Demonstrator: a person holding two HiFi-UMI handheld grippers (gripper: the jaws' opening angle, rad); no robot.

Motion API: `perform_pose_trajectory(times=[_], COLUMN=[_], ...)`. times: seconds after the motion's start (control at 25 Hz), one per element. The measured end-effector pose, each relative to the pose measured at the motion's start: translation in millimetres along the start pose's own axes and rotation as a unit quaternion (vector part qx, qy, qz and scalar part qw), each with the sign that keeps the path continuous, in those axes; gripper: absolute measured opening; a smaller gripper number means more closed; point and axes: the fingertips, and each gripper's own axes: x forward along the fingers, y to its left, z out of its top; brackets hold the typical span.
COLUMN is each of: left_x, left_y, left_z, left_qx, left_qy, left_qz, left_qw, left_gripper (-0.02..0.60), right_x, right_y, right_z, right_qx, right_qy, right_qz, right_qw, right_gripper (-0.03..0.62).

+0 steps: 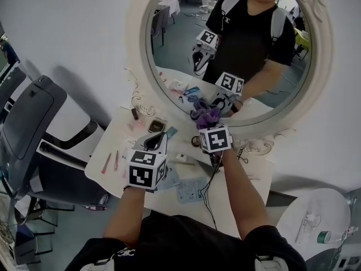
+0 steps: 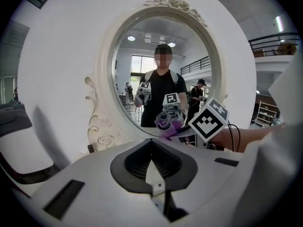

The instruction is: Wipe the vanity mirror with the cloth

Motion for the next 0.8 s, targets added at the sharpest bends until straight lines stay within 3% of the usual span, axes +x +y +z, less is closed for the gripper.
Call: perform_pose_trajectory(times=[0.2, 0.4, 0.8], left_x=[-4, -5, -11], left_y=[26, 45, 77], left_z=[-16, -29, -36], left_qx=[-0.010, -0.020, -0.025], left_qy=[0.015, 0.026, 0.033], left_qz=[0.020, 0.029, 0.047], left_qw=[0.9996, 0.9990, 0.9980], left_gripper=[-0.003, -0.003, -0.003], right_x=[20, 26, 38], right_y=[25, 43, 80], right_z=[11, 31, 67], right_qx=[0.031, 0.017, 0.012], right_qy=[-0.014, -0.024, -0.064], right_qz=[0.051, 0.046, 0.078], right_qw=[0.998, 0.999, 0.995], right_gripper=[0.075, 0.075, 0.074])
